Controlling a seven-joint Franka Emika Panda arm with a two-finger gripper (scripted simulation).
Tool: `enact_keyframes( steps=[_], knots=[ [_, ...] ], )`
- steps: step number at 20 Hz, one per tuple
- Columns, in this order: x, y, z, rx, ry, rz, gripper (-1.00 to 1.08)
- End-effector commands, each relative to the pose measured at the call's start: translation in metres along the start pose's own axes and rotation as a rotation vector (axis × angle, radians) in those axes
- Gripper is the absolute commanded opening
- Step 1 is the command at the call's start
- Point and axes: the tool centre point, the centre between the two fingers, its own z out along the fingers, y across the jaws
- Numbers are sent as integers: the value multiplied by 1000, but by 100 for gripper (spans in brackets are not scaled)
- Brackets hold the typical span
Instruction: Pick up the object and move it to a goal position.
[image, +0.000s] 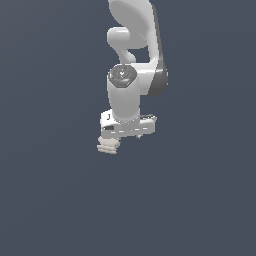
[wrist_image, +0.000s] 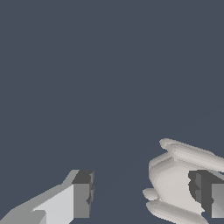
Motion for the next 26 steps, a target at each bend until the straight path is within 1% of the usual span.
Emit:
enact_keyframes(
  steps=[1,7,14,20,26],
  knots=[
    [0,4,6,19,-21,-34,68],
    [1,15,24,88,-75,-135,68],
    [1,28,43,190,-118,-257,68],
    [1,38,57,291,-134,-362,68],
    [0,48,69,402,-127,-466,68]
  ],
)
